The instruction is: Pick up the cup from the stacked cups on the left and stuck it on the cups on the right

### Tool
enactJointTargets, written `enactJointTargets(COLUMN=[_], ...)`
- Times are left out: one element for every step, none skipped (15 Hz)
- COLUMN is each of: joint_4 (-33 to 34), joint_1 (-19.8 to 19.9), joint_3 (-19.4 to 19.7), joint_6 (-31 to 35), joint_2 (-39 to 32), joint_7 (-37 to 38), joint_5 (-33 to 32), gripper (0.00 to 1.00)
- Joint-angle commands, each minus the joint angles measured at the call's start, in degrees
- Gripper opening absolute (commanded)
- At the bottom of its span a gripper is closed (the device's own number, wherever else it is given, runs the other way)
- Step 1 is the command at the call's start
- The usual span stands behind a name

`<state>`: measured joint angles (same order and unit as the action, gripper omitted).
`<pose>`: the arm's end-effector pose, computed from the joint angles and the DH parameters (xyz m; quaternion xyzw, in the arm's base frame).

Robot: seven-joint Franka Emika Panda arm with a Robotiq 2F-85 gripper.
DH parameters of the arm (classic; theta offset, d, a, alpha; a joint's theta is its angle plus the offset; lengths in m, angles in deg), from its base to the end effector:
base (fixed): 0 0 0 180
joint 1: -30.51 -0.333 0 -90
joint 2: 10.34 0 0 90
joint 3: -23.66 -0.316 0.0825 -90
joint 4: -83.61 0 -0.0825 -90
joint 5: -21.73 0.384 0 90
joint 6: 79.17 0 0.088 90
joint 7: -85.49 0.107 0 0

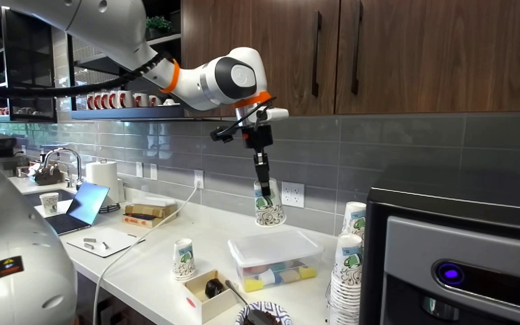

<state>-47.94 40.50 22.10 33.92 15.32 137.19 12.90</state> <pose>0.4245 -0.0716 0.5334 0.8732 -0.4769 0.0868 0.0500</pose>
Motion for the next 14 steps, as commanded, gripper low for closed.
enactJointTargets(joint_4=[4.3, 5.2, 6.02, 6.77, 7.54, 8.15, 8.87, 9.43, 10.09, 10.66, 11.05, 11.49, 11.94, 12.45], joint_1=[2.92, 3.58, 4.14, 4.68, 5.08, 5.42, 5.66, 5.85, 5.84, 5.86, 5.83, 5.74, 5.65, 5.57], joint_3=[1.38, 1.87, 2.47, 3.13, 3.87, 4.5, 5.09, 5.58, 6.09, 6.63, 6.99, 7.41, 7.88, 8.15], joint_6=[0.59, 0.76, 1.05, 1.45, 1.65, 2.19, 2.69, 3.31, 3.56, 3.95, 4.23, 4.6, 5.41, 5.84], joint_2=[-3.13, -3.92, -4.62, -5.45, -6.21, -7.05, -8.0, -8.94, -9.88, -10.96, -11.57, -12.37, -13.4, -14.27], joint_7=[0.88, 1.2, 1.39, 1.62, 1.68, 1.85, 2.09, 2.67, 3.19, 3.54, 4.2, 4.8, 5.23, 5.84], joint_5=[-2.86, -3.18, -3.25, -3.08, -2.51, -2.2, -1.97, -1.93, -1.45, -1.01, -0.81, -0.54, -0.12, 0.03], gripper=[0.01, 0.01, 0.01, 0.01, 0.01, 0.01, 0.01, 0.01, 0.01, 0.01, 0.01, 0.01, 0.01, 0.01])
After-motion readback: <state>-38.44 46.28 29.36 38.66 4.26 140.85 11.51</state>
